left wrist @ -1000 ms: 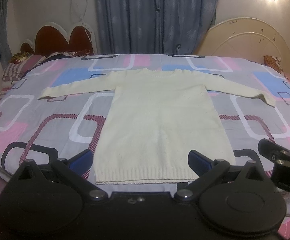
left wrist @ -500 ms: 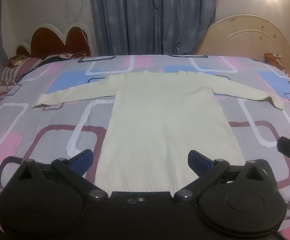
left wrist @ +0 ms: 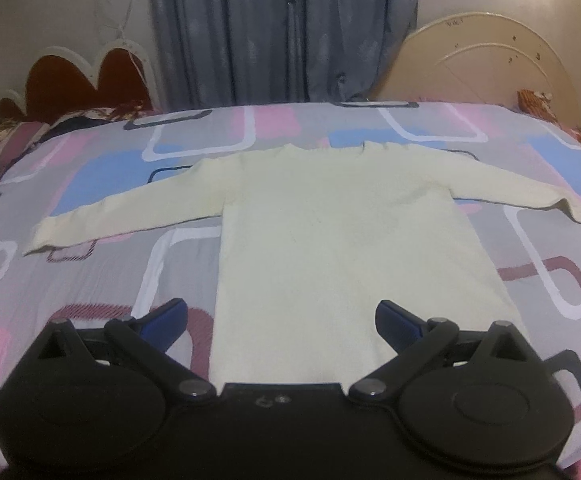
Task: Fold small clothes
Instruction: 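Move the right gripper to the sweater cuff and close on it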
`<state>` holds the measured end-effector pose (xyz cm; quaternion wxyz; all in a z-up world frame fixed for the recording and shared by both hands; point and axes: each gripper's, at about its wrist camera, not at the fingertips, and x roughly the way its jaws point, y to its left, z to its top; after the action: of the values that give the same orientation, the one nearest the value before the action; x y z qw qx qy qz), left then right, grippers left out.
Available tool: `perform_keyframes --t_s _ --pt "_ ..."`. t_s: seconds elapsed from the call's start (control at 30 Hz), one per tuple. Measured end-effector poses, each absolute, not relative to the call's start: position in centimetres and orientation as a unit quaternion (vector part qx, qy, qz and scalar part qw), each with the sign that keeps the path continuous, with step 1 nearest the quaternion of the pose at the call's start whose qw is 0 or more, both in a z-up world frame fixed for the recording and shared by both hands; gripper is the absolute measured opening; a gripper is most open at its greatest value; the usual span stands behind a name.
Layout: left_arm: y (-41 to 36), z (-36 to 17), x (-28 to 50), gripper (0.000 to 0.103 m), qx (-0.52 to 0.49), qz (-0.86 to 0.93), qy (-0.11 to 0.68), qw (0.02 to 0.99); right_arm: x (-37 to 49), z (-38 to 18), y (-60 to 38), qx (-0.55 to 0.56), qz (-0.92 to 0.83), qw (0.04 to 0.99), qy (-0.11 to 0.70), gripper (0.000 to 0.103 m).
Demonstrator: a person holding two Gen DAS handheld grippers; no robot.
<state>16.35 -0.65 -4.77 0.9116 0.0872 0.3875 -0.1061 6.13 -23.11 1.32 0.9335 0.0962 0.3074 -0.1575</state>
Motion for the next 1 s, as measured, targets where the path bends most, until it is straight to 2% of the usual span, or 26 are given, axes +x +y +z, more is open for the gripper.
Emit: perform_keyframes --t_s 0.43,0.47,0.5,0.53,0.57,1.0 --pt "-0.8 -7.7 26.1 0.095 0.082 -0.074 0.402 0.909 14.2 -3.1 -28.9 0.114 -0.208 0.916 0.324 0.102" --pt "-1.0 -8.0 26.7 0.094 0.081 -0.067 0.404 0.908 14.8 -3.5 -29.8 0.113 -0.210 0.915 0.327 0.094" --pt "-1.3 -8.3 27.2 0.094 0.080 -0.061 0.407 0.908 15.5 -4.1 -30.9 0.116 -0.210 0.912 0.332 0.071" --pt "-1.8 -8.7 27.8 0.094 0.079 -0.053 0.410 0.907 16.3 -4.7 -32.2 0.124 -0.212 0.909 0.338 0.061" --pt "-2.3 -9.0 28.3 0.094 0.081 -0.045 0.414 0.906 17.0 -5.4 -33.7 0.132 -0.215 0.904 0.344 0.057" --pt "-7.8 -13.1 34.0 0.088 0.064 0.000 0.444 0.894 23.3 -12.9 -50.8 0.228 -0.262 0.854 0.386 0.057"
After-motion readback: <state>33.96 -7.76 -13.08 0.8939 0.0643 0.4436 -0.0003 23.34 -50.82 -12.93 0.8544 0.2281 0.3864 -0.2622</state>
